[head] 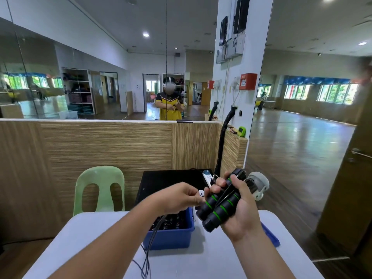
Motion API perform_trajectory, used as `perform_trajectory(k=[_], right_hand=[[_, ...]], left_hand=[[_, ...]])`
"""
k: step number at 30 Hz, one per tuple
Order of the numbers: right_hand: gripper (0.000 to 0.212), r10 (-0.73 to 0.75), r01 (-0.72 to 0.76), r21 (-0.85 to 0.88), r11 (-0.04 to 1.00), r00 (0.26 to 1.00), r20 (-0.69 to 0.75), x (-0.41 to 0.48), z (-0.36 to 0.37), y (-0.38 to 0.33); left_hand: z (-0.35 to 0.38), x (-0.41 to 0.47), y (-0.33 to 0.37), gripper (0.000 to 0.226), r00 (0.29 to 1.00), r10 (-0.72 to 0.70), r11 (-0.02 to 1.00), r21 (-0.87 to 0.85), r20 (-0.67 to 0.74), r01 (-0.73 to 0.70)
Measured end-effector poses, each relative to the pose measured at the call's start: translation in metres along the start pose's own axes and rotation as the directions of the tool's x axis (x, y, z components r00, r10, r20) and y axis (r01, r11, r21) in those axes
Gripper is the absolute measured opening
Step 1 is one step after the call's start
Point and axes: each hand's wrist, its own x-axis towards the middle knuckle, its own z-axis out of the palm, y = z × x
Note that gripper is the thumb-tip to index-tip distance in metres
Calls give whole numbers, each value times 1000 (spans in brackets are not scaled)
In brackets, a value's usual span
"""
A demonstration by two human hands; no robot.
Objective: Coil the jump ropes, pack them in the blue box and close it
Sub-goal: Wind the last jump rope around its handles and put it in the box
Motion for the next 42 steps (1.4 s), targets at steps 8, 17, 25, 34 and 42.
perform_trajectory(k=[8,17,25,34,42], right_hand=[[3,-138,120,-161,980,984,-108,7,-13,8],[17,-228,147,-242,959,909,-350,22,-32,19],[12,-342,292,-180,940,822,-455,36,-26,19],[26,-266,235,-124,964,872,-411,34,-23,17],[28,-231,223,-63,973,904,-359,22,-11,20]], left_hand=[[-9,2,35,45,995,-98,995,-20,-5,98],[20,-3,59,35,974,-104,978,156,-202,137],[54,-23,58,22,885,25,953,277,-464,119],[109,-42,29,19,719,-95,975,-211,-689,-73],[114,-37,8,24,775,-254,828,-545,-579,-136]])
